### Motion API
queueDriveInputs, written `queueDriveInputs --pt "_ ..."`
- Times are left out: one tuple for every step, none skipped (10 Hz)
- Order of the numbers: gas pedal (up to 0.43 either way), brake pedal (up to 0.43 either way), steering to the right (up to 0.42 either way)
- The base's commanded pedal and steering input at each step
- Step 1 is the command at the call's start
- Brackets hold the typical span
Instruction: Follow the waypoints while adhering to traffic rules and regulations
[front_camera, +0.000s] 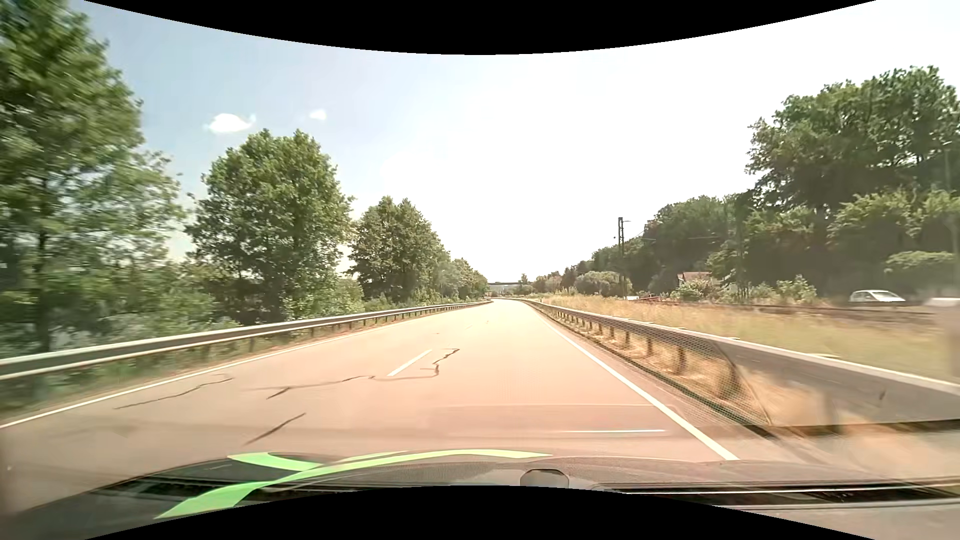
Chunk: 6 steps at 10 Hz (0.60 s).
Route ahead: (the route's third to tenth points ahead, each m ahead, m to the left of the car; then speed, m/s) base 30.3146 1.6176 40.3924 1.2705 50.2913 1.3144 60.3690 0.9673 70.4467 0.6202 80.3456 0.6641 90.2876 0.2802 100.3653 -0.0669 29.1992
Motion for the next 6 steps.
queueDriveInputs --pt "0.287 0.0 0.0" --pt "0.287 0.0 0.0" --pt "0.287 0.0 0.001" --pt "0.287 0.0 0.001" --pt "0.299 0.0 0.001" --pt "0.311 0.0 0.001"
